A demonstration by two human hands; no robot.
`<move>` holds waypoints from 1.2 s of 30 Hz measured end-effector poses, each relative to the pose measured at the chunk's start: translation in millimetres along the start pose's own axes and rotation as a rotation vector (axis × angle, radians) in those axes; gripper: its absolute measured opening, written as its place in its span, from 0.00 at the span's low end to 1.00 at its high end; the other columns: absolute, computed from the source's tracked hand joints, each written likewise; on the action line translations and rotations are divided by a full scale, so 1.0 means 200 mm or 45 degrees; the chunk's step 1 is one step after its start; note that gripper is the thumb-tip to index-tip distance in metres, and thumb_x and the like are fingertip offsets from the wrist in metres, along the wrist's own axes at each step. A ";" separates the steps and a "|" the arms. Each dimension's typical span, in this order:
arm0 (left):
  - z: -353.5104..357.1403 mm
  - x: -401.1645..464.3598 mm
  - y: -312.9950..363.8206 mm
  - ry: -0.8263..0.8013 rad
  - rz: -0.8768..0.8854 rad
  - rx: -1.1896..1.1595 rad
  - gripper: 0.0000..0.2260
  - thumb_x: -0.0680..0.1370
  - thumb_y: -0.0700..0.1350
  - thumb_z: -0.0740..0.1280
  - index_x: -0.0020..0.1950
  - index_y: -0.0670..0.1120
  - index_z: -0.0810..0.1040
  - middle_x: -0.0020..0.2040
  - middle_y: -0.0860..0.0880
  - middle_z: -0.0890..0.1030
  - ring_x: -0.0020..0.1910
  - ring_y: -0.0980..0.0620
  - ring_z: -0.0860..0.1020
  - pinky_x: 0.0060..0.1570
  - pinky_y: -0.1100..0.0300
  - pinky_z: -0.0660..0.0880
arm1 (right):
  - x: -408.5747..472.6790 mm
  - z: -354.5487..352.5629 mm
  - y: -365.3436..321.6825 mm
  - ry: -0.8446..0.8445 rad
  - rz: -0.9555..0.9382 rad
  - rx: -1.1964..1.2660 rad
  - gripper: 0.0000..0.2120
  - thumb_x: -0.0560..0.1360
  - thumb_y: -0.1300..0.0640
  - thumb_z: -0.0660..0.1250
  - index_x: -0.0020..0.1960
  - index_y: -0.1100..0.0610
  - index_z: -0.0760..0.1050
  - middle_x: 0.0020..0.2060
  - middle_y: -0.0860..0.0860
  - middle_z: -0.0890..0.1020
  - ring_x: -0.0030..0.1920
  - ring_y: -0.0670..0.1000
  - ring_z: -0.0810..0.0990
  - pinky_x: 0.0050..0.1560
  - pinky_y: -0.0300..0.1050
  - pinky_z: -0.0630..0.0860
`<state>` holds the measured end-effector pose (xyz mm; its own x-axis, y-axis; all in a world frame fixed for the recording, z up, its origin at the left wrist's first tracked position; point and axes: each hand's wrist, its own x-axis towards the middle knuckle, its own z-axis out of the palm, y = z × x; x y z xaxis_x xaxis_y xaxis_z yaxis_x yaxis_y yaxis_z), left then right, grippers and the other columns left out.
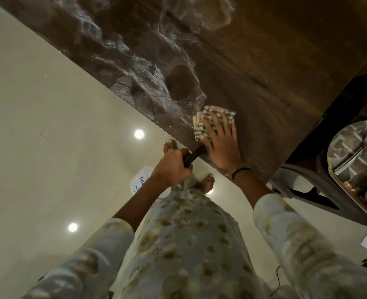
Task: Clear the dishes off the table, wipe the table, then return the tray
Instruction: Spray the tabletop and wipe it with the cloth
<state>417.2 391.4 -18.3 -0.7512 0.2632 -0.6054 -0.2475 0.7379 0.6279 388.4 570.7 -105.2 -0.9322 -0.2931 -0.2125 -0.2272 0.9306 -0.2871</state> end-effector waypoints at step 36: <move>-0.23 0.10 -0.23 0.207 -0.231 -0.156 0.06 0.71 0.37 0.65 0.36 0.45 0.72 0.27 0.49 0.68 0.25 0.51 0.66 0.27 0.63 0.60 | 0.04 -0.10 0.02 -0.121 0.038 -0.083 0.26 0.81 0.43 0.46 0.78 0.48 0.54 0.78 0.52 0.56 0.78 0.55 0.51 0.76 0.60 0.51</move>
<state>385.0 334.2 -36.9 -0.7737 0.0226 -0.6332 -0.4520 0.6805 0.5767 374.9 577.4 -89.1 -0.9087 -0.2813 -0.3084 -0.2202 0.9507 -0.2182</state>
